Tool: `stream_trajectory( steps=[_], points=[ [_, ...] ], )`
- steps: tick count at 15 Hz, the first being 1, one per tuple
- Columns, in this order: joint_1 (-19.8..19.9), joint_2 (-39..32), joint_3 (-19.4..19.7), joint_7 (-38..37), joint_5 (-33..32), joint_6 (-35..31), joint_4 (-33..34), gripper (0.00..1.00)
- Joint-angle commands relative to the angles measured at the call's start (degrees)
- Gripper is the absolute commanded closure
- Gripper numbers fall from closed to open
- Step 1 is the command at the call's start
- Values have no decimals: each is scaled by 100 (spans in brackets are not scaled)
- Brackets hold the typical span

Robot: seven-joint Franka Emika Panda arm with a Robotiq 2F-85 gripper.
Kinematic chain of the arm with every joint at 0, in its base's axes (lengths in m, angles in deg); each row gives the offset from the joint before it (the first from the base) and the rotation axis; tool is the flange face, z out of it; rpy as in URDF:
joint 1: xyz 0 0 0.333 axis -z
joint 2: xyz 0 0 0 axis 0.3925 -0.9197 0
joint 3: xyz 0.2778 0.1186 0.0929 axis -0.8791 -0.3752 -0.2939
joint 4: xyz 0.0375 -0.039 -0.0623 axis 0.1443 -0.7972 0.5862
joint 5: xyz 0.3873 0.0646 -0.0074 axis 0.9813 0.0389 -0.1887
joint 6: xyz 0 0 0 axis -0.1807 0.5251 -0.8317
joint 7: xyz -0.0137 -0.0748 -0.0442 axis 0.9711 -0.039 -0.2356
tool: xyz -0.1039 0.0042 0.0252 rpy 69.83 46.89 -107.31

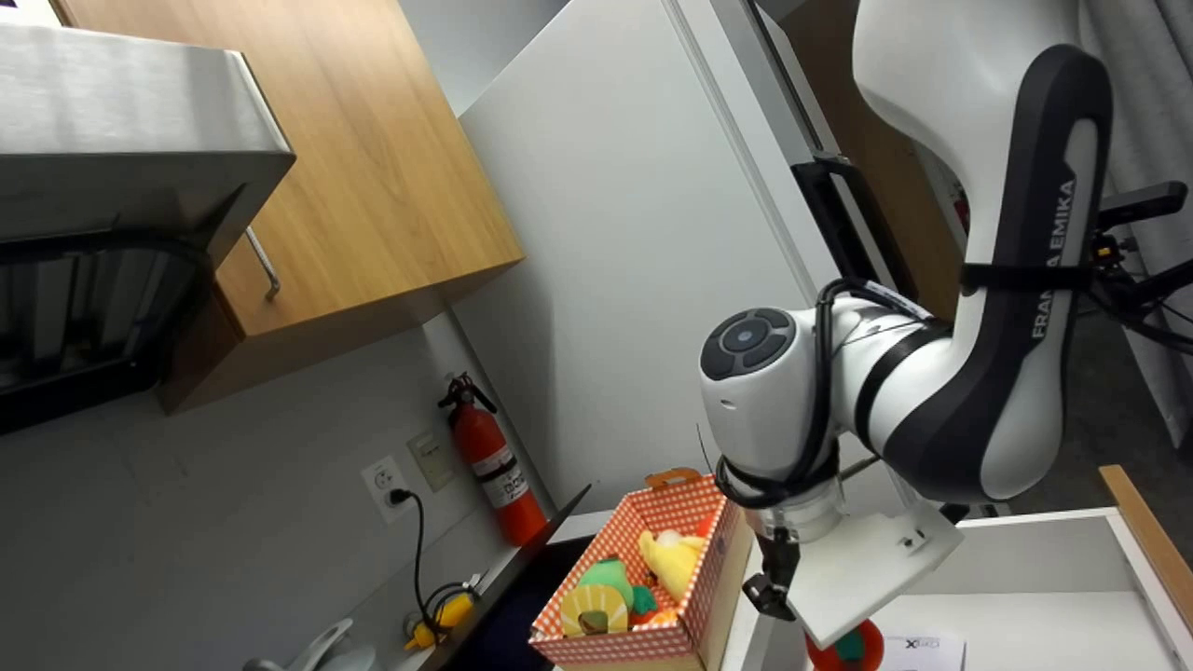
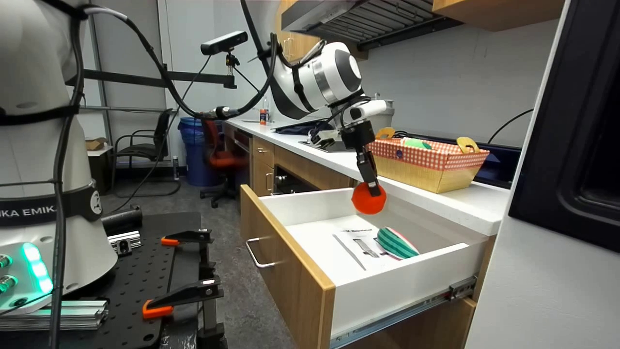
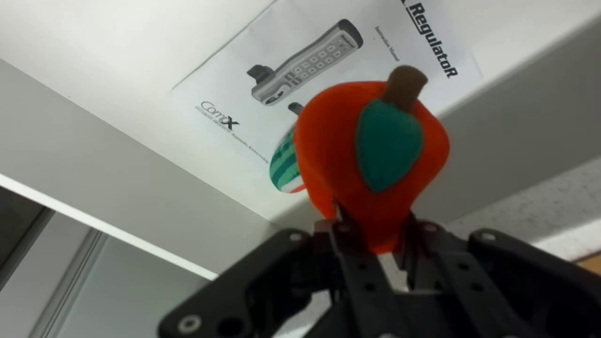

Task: Remove the banana and tomato plush toys from the open drawer and put them inside the basket

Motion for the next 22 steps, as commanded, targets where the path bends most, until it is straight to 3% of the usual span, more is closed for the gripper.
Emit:
stream_trajectory(
  steps=[1,15,22],
  points=[
    [-130,715,-85,-18,-3,314,-320,95],
    [-403,1895,-517,-30,-130,545,-163,95],
    [-369,1965,-579,-73,-455,414,180,95]
  ],
)
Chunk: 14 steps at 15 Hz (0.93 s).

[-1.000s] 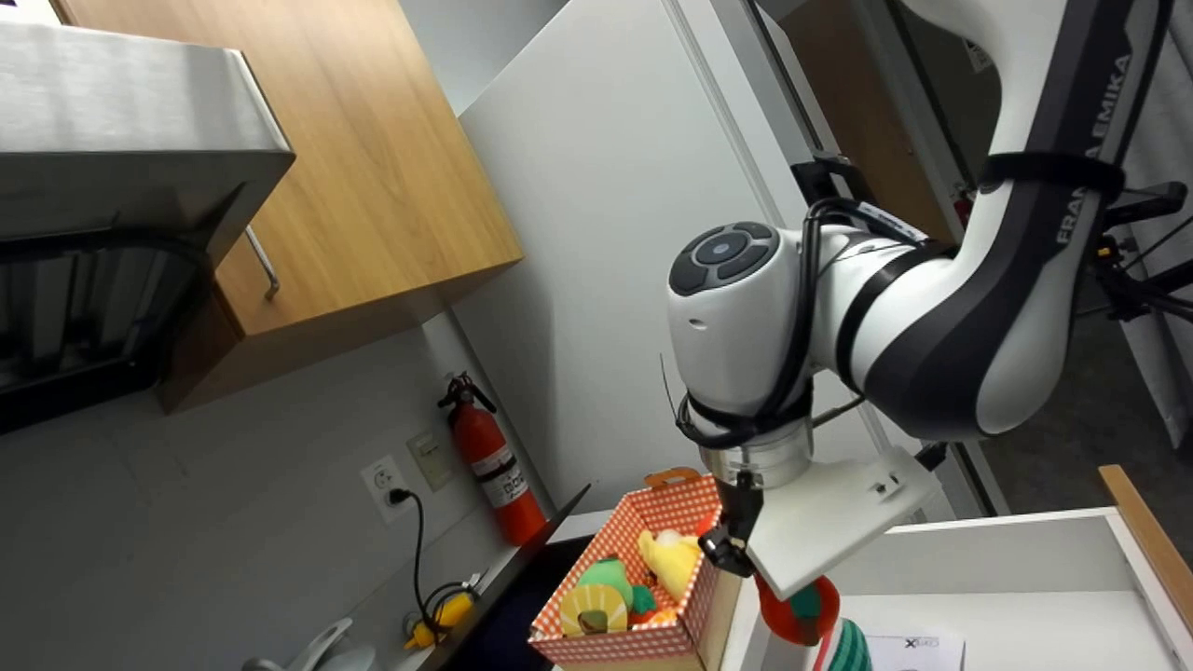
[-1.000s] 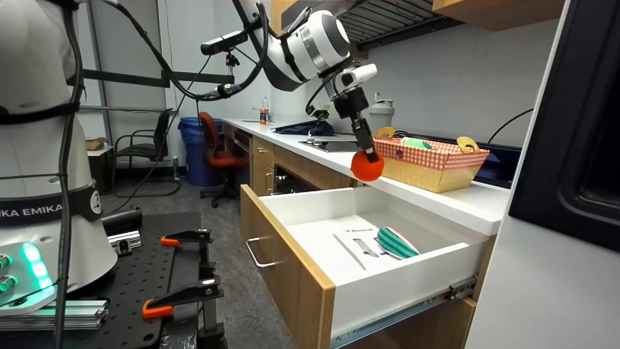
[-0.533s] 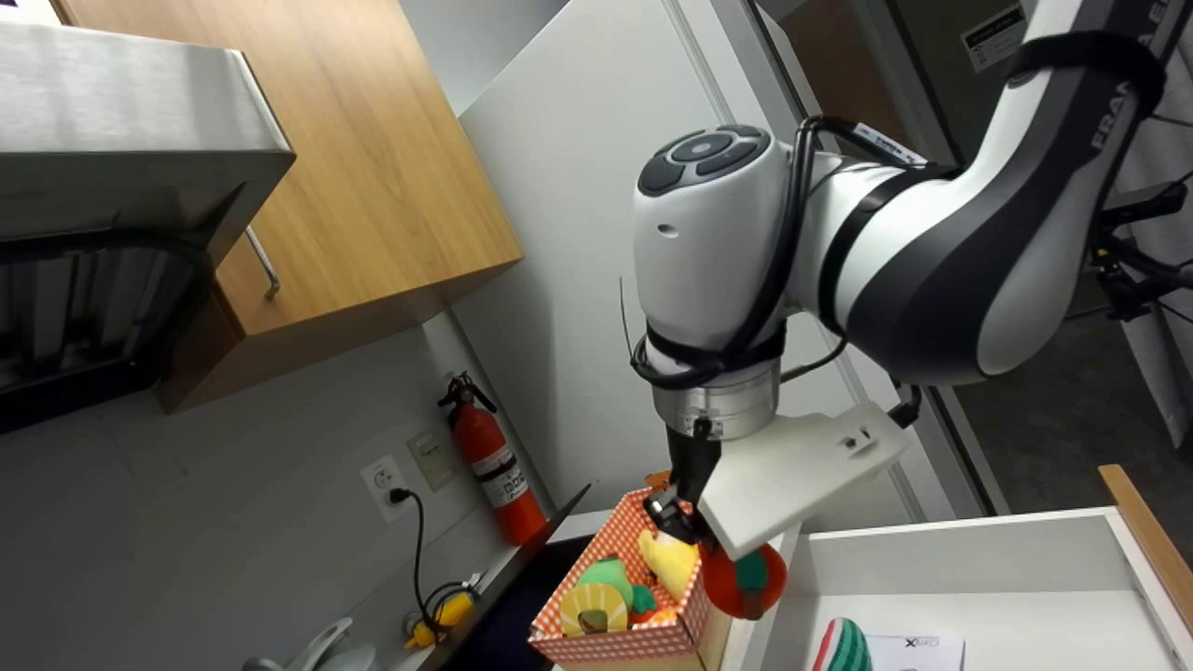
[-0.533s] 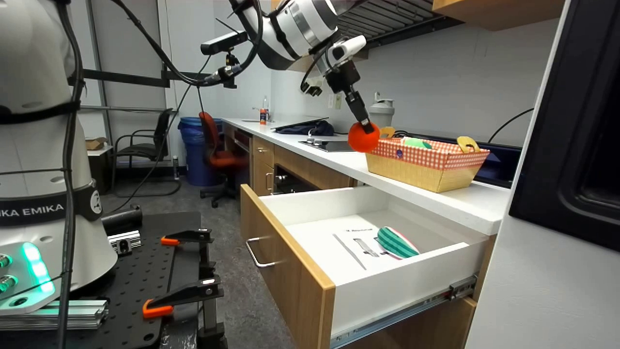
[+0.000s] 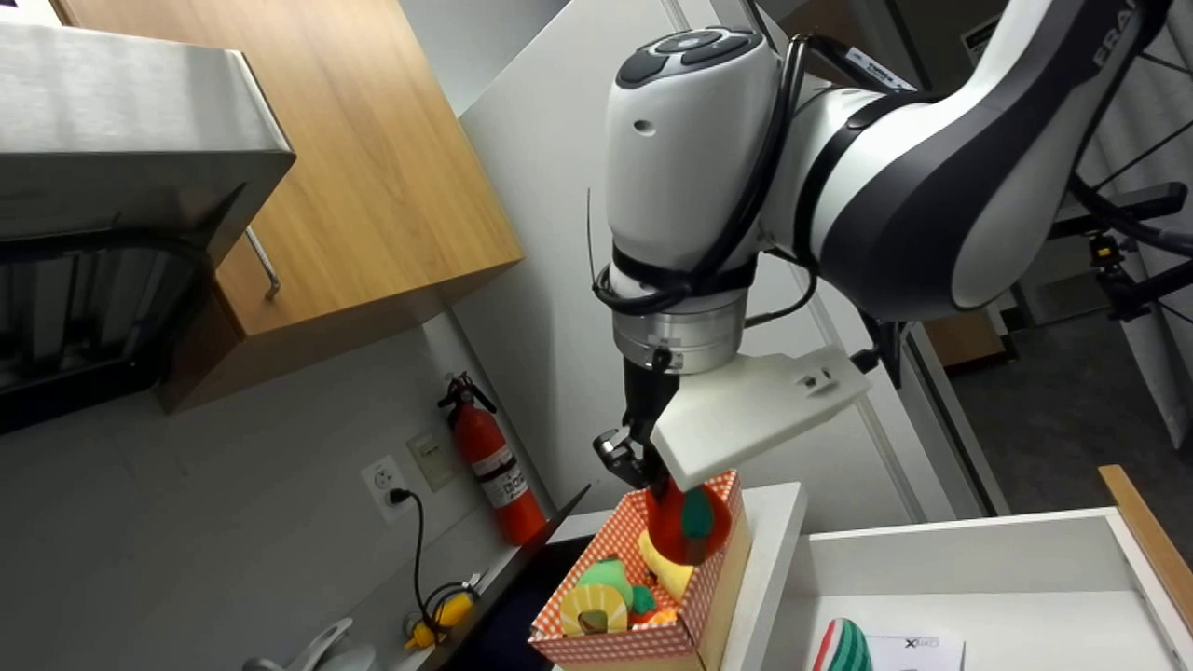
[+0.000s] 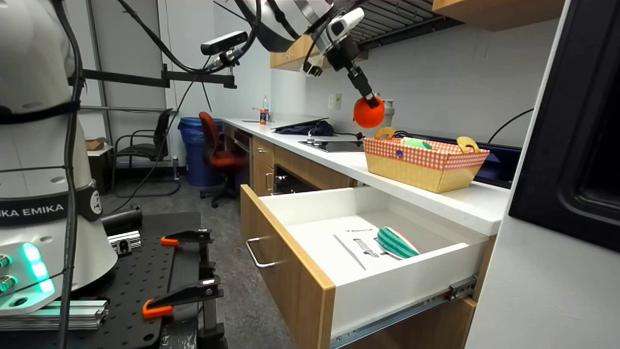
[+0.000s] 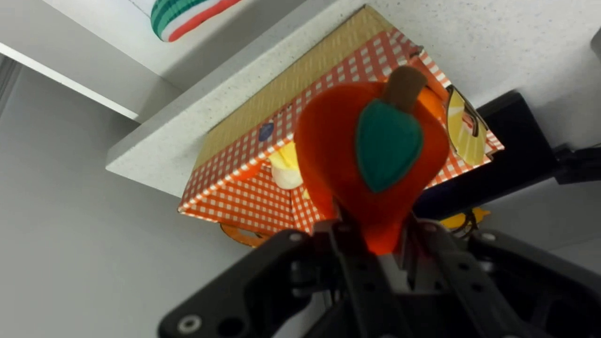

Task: Remove the banana and tomato plush toys from the open drawer and put them inside the basket

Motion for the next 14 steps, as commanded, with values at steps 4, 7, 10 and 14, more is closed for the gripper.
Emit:
stream_trajectory(
  steps=[4,7,10,14],
  points=[
    [32,-191,24,-153,-573,-141,486,95],
    [88,-385,104,-182,-936,-344,663,95],
    [148,-600,211,-206,-1329,-604,812,95],
    [182,-879,385,-241,-1813,-830,995,95]
  ],
)
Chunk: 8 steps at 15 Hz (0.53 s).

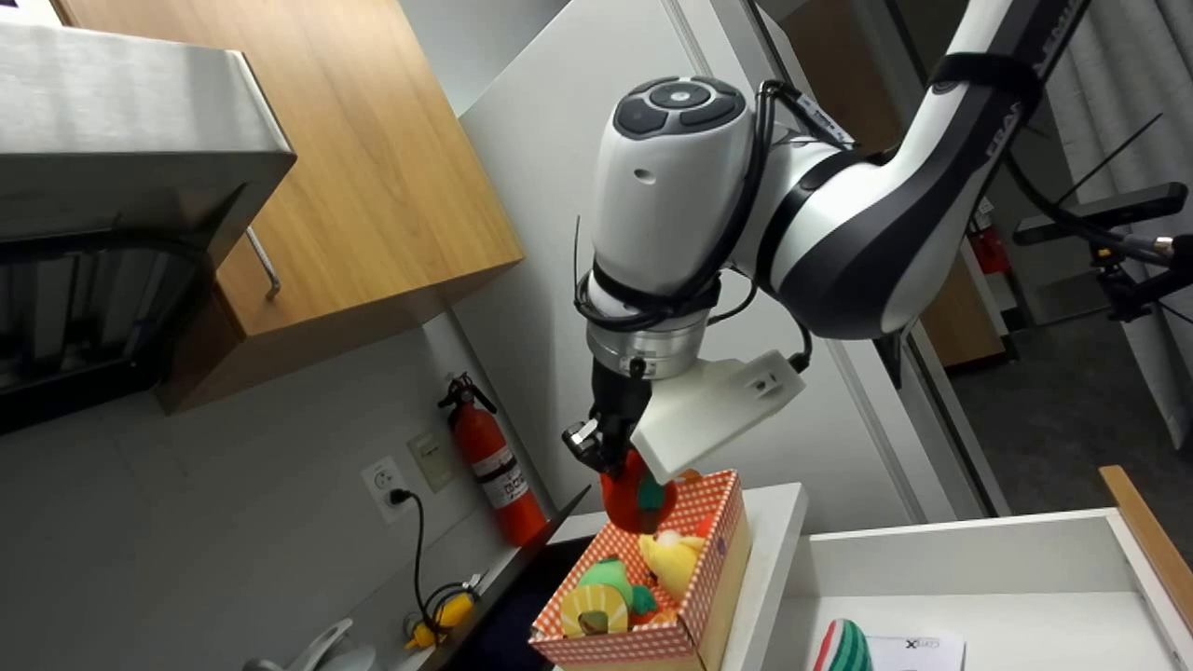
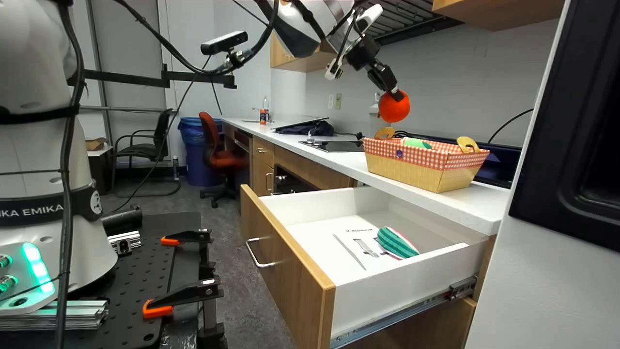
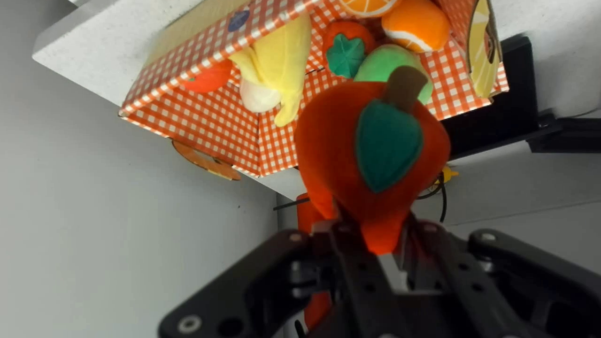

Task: Remove the banana and tomato plush toys from the open drawer and put them inside the basket

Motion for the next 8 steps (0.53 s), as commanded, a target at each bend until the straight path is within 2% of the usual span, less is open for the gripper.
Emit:
stream_trajectory(
  steps=[1,7,8],
  points=[
    [66,-337,137,-183,-456,-285,309,95],
    [72,-714,282,-107,-522,-315,430,95],
    [70,-765,287,-92,-500,-304,444,78]
  ],
)
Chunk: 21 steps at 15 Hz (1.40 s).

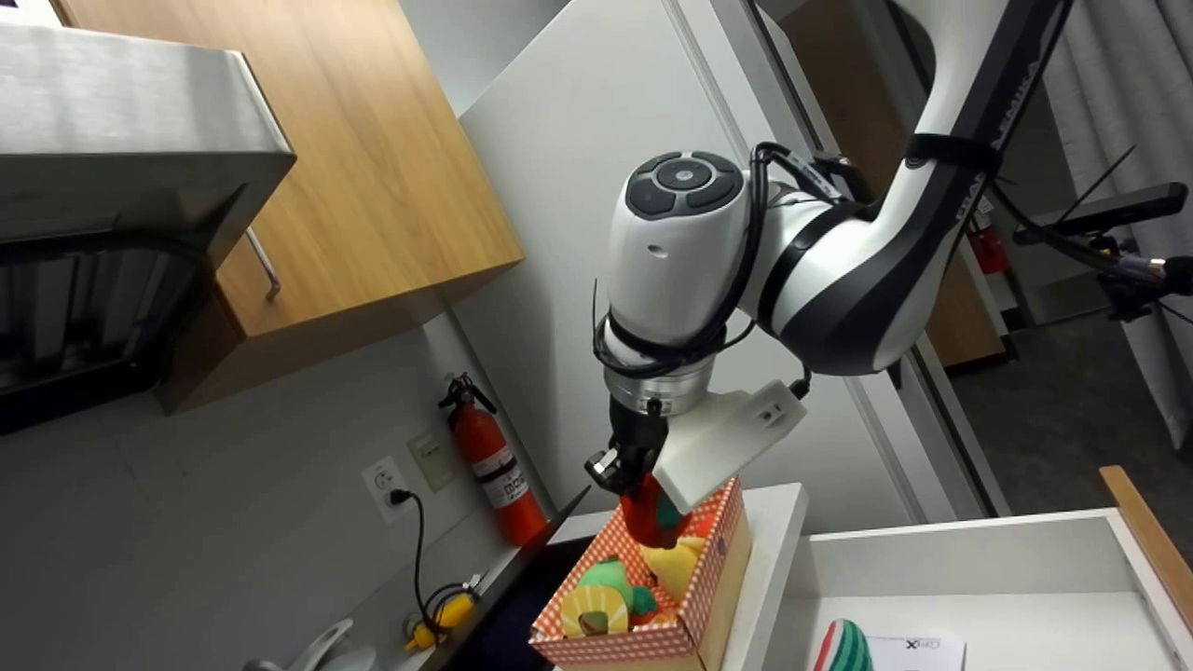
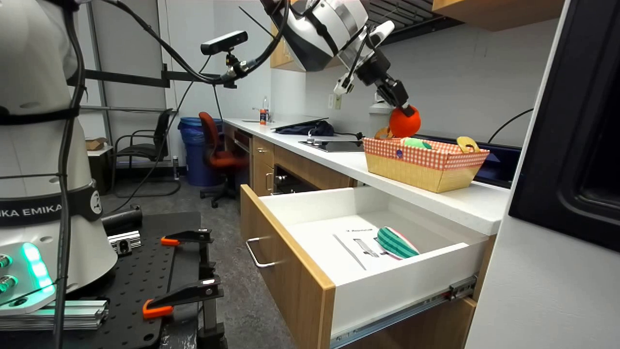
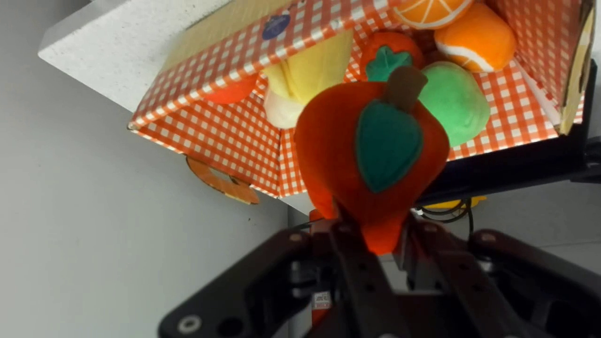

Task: Remove the banana and tomato plush toys from the open drawer and put them inside the basket

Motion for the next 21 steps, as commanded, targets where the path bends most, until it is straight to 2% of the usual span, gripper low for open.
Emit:
stream_trajectory(
  steps=[1,3,8,10,21],
  points=[
    [36,-281,51,-60,-116,-177,214,53],
    [36,-352,53,-40,-91,-169,238,49],
    [28,-446,49,-46,-77,-155,304,10],
    [20,-453,43,-59,-83,-156,324,0],
    [-134,-85,-4,-372,-165,-5,215,0]
  ],
)
